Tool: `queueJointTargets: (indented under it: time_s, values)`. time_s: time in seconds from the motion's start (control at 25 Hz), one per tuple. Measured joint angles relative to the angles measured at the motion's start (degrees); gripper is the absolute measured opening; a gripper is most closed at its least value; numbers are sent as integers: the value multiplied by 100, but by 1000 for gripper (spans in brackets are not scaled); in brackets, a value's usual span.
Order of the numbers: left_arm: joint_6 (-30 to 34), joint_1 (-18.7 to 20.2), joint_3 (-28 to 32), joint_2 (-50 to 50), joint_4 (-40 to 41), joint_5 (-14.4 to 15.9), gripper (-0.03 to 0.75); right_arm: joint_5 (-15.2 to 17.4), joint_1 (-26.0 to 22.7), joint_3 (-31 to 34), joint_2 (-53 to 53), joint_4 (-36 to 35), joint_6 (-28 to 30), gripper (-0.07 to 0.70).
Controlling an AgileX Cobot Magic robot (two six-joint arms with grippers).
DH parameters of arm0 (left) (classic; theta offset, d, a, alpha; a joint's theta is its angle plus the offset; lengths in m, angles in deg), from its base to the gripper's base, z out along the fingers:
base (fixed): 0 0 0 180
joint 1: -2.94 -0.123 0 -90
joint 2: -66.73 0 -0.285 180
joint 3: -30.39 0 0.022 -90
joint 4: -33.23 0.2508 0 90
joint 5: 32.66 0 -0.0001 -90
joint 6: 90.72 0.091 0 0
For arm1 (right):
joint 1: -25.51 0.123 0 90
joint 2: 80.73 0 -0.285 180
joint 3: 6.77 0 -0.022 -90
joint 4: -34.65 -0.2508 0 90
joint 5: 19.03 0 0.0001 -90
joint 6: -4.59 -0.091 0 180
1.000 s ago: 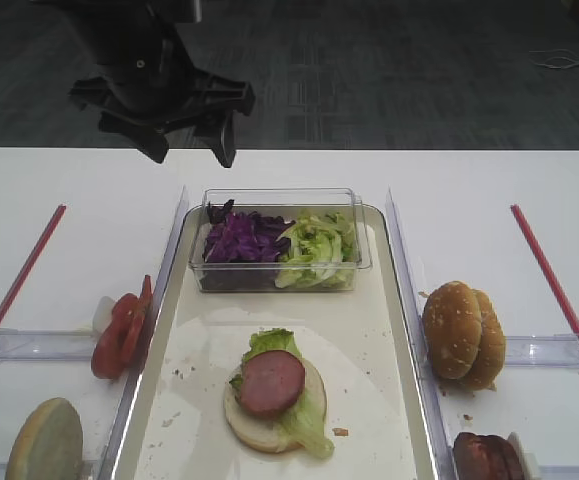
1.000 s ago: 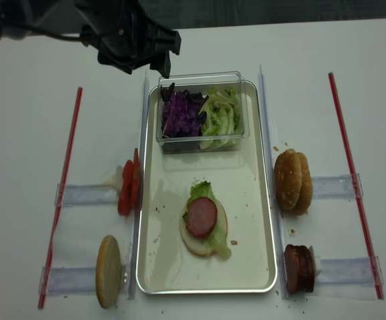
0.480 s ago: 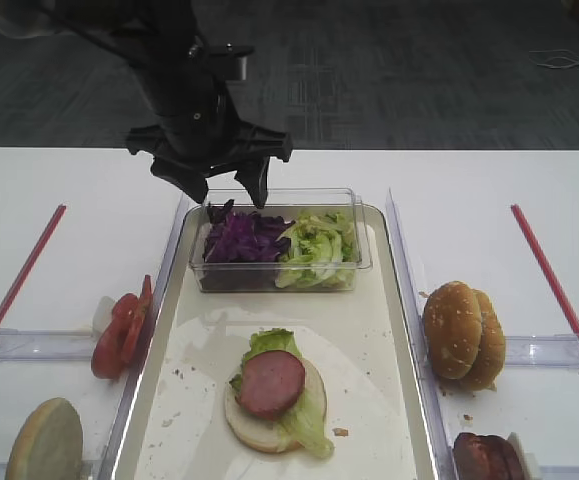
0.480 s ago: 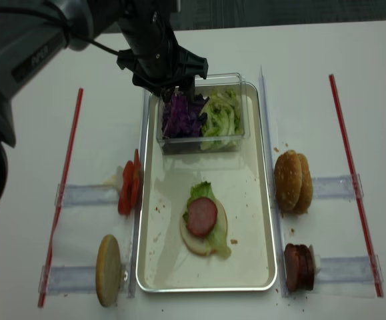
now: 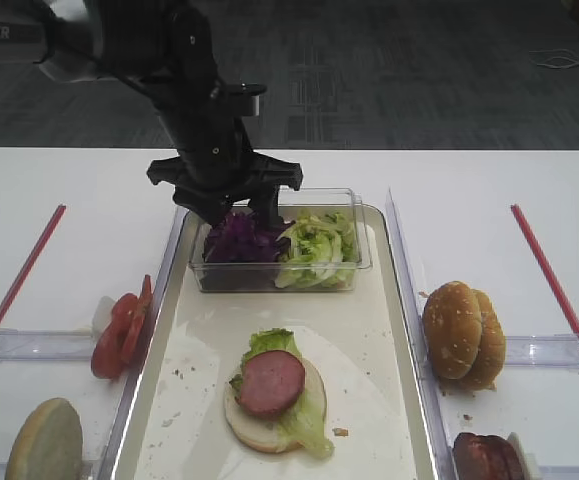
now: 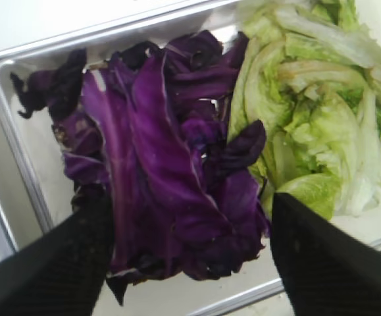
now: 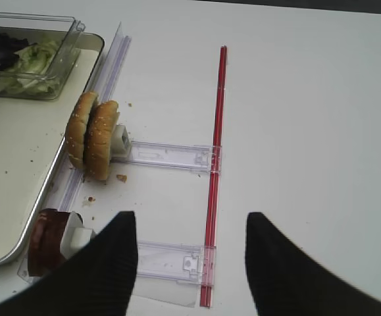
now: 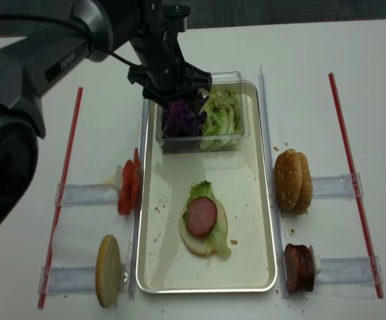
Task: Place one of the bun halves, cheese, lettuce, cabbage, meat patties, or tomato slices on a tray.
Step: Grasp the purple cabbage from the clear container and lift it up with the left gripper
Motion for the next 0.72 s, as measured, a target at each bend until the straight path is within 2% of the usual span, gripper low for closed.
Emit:
queueJointTargets:
  time_s: [0.12,0.48,0.72]
  values:
    - [84,0,-29,-129,-77,-121,498,0,0,0,0,0,-10,387]
    - [244,0,-341,-529,-175,-154,495,0,0,0,0,0,-10,387]
    - [258,0,-374,-635,-175,-154,430,0,0,0,0,0,-10,387]
